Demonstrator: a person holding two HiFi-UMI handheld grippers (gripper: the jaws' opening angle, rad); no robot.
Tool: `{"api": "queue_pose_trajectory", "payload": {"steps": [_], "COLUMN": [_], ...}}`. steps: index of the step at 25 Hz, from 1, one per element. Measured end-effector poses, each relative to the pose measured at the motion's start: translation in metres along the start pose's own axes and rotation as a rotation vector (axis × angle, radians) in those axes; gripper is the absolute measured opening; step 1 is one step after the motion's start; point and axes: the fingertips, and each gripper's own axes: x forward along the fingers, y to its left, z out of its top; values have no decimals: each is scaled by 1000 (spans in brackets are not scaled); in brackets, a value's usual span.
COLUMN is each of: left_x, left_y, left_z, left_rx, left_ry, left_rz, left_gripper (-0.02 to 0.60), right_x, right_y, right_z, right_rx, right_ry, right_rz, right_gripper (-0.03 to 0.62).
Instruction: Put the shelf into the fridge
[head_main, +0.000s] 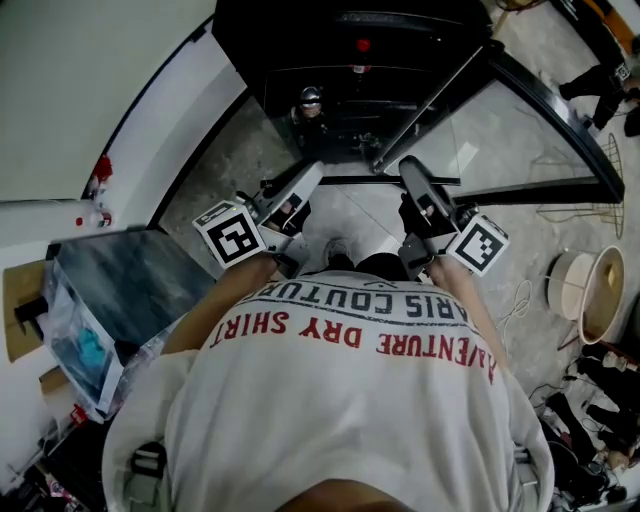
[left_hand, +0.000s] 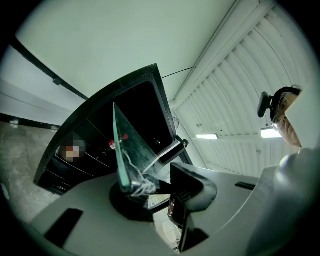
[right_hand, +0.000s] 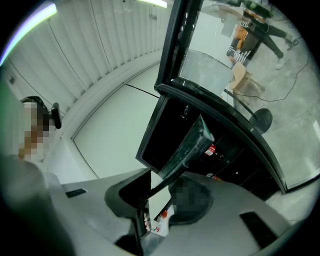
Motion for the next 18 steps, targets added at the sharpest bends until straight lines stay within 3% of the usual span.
{"api": "queue_pose_trajectory", "payload": {"steps": [6,18], "left_x": [0,28], "left_y": [2,26], "left_z": [0,25], "left_rx": [-2,-1], "left_ry": [-9,-23], "left_rz": [6,28], "left_gripper": [121,123], "right_x": [2,35], "right_y": [2,-24], "right_z": [2,24], "right_rx": [-43,-31], "right_ry": [10,38], "right_rz": [16,7], "right_gripper": [98,98]}}
